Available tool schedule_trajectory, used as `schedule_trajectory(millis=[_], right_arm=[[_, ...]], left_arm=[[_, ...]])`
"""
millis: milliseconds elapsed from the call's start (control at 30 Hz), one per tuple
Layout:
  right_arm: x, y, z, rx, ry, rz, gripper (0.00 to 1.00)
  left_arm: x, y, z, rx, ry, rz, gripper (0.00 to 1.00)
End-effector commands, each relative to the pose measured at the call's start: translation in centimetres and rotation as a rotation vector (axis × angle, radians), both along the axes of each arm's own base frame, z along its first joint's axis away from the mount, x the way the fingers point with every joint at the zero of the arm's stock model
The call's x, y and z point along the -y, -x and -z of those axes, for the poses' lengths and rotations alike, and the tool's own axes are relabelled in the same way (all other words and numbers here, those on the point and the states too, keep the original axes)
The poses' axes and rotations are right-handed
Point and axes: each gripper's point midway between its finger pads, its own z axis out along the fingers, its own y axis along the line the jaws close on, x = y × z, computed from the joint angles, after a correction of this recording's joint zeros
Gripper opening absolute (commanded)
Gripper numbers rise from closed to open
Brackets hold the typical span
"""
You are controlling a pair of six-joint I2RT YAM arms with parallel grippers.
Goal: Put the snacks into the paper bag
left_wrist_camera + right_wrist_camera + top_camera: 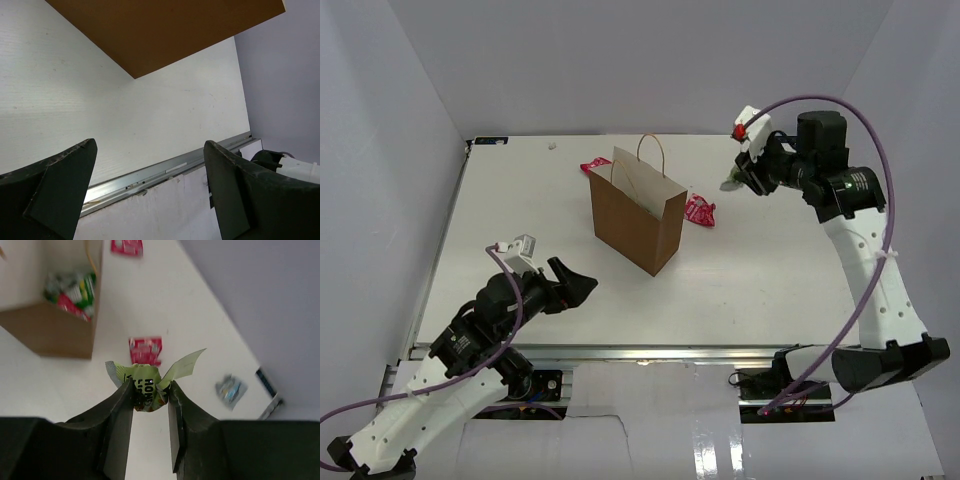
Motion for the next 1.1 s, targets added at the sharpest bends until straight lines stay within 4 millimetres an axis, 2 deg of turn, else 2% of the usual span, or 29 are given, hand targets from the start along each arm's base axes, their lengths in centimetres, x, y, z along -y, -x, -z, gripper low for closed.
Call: schedule_trajectory(millis=[0,33,67,133,167,200,267,300,367,433,467,567,667,700,800,933,967,1033,1067], right_arm=[[-6.0,0.9,-9.5,0.239,-0.214,-0.177,0.08],[-7.2,1.3,-10.5,0.25,-0.256,-0.194,0.08],[-9.5,2.3,-12.0,0.264,-0.33,-0.233,0.08],[-11.7,2.6,-12.0,0.262,-0.361,-0.247,0.08],[-13.4,2.8,-11.4,0.23,-0.385,-0.252,0.08],[-13.7,2.1,-11.7,0.242,-0.398,-0.219,0.08],[-14.9,1.9,-11.2,0.229,-0.398,-0.216,0.08],[-15.2,1.2,-10.7,0.233,-0.387,-0.189,0.08],[-16.0,1.1,-9.6,0.212,-0.371,-0.206,0.08],[-16.5,1.3,-8.8,0.198,-0.37,-0.214,0.08],[-16.8,1.3,-7.4,0.176,-0.353,-0.211,0.08],[-17.0,1.0,-5.9,0.162,-0.34,-0.196,0.09],[-17.0,0.7,-3.9,0.134,-0.316,-0.178,0.21],[-17.0,0.7,-3.5,0.13,-0.311,-0.178,0.3],[-16.9,0.8,-2.9,0.123,-0.302,-0.179,0.46],[-16.3,1.3,-3.3,0.136,-0.302,-0.174,0.53],[-16.1,1.3,-3.3,0.136,-0.299,-0.168,0.57],[-15.8,1.5,-3.7,0.145,-0.301,-0.165,0.58],[-15.4,1.8,-4.3,0.158,-0.307,-0.159,0.58]], left_arm=[[-0.3,-0.2,-1.3,0.011,0.013,-0.023,0.98],[-0.3,-0.2,-1.4,0.011,0.015,-0.022,0.98],[-0.3,-0.2,-1.7,0.013,0.017,-0.023,0.98],[-0.2,-0.2,-1.9,0.011,0.022,-0.02,0.98],[-0.2,-0.2,-2.1,0.011,0.028,-0.023,0.98],[-0.1,-0.2,-2.2,0.003,0.042,-0.027,0.98],[-0.2,0.0,-2.4,-0.003,0.065,-0.035,0.98],[-0.2,0.1,-2.4,-0.009,0.074,-0.037,0.98],[-0.2,0.3,-2.4,-0.021,0.105,-0.048,0.98],[-0.3,0.4,-2.3,-0.029,0.121,-0.053,0.98],[-0.4,0.5,-2.3,-0.033,0.133,-0.057,0.98],[-0.4,0.5,-2.4,-0.033,0.138,-0.058,0.98],[-0.4,0.4,-2.5,-0.033,0.129,-0.063,0.98],[-0.5,0.1,-2.5,-0.036,0.123,-0.077,0.98],[-0.8,-0.5,-2.4,-0.06,0.113,-0.125,0.98],[-2.6,-2.1,-2.0,-0.116,0.106,-0.302,0.98],[-2.9,-2.3,-2.3,-0.126,0.115,-0.332,0.98],[-2.9,-3.0,-2.5,-0.142,0.129,-0.379,0.98],[-3.1,-3.5,-3.3,-0.132,0.132,-0.402,0.98]])
